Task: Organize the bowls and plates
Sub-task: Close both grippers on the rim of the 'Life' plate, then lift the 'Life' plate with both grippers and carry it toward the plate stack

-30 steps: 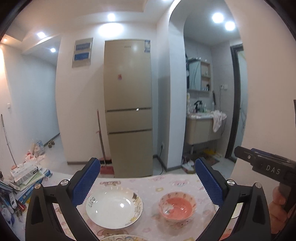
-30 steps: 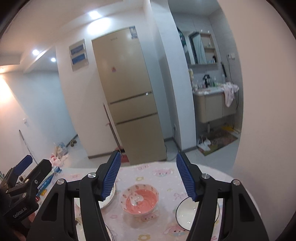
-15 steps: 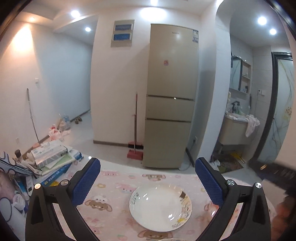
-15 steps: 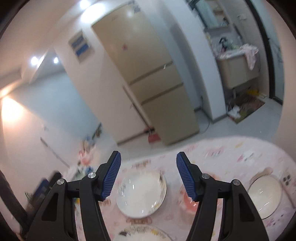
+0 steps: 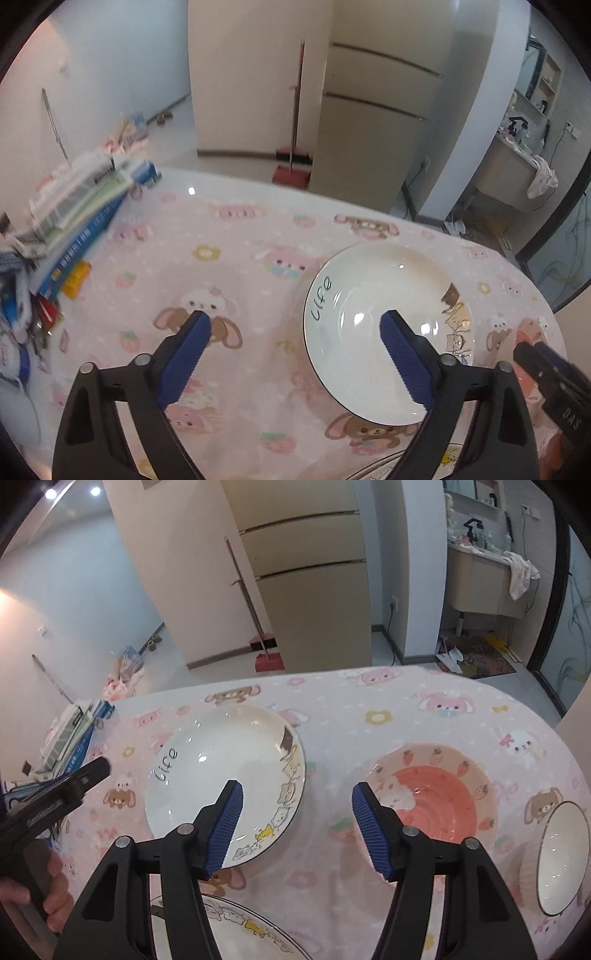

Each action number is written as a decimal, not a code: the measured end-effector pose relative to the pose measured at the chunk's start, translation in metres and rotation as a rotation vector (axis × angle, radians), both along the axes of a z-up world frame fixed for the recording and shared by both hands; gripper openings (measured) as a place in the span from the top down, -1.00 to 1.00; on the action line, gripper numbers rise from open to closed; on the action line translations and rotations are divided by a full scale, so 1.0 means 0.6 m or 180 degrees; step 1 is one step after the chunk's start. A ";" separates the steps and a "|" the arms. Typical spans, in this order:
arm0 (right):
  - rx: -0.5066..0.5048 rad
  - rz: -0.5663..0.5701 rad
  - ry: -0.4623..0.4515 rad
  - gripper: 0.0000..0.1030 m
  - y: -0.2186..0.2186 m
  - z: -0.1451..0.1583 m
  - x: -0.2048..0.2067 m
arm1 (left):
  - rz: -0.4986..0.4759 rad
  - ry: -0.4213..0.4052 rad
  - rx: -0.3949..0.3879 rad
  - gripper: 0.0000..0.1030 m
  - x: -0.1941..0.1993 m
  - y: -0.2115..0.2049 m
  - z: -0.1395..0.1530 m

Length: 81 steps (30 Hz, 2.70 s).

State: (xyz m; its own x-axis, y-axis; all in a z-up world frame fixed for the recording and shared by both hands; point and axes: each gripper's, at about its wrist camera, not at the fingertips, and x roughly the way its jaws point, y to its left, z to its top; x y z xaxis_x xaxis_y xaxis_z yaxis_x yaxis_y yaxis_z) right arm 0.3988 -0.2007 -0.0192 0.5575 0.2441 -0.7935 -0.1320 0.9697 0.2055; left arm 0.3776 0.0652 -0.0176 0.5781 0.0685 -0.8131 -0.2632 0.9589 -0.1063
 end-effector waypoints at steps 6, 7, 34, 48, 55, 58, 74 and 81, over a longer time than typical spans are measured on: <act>0.0112 0.0094 0.0546 0.13 0.021 -0.070 0.027 | -0.0011 0.0181 -0.0401 -0.29 0.017 0.021 -0.057; 0.0130 0.0092 0.0583 0.15 0.022 -0.078 0.030 | -0.0010 0.0216 -0.0482 -0.20 0.019 0.024 -0.064; 0.1400 -0.0187 0.1094 0.77 -0.022 -0.173 0.059 | -0.0019 0.0371 -0.1738 0.82 0.044 0.055 -0.168; 0.1836 -0.0344 0.1065 0.75 -0.036 -0.171 0.050 | 0.0029 0.0168 -0.1452 0.81 0.035 0.033 -0.128; 0.1833 -0.0255 0.0822 0.74 -0.043 -0.129 0.039 | -0.0034 -0.0050 -0.1367 0.80 0.021 0.028 -0.079; 0.1764 -0.0185 0.0649 0.74 -0.040 -0.104 0.032 | -0.0038 -0.0159 -0.1300 0.80 0.010 0.025 -0.051; 0.1793 0.0216 -0.0238 0.72 -0.065 0.141 -0.104 | -0.0259 -0.1111 -0.1009 0.78 -0.180 -0.015 0.210; 0.1855 0.0492 -0.0696 0.71 -0.078 0.220 -0.220 | -0.0385 -0.1519 -0.0803 0.74 -0.331 -0.043 0.292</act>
State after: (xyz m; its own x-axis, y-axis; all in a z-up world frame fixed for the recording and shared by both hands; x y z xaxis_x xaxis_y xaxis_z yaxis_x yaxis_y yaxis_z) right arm 0.2667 -0.2474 0.1127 0.6153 0.6915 -0.3784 -0.3598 0.6735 0.6457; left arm 0.1790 0.0396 0.1576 0.8782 -0.1843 -0.4414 -0.0190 0.9086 -0.4172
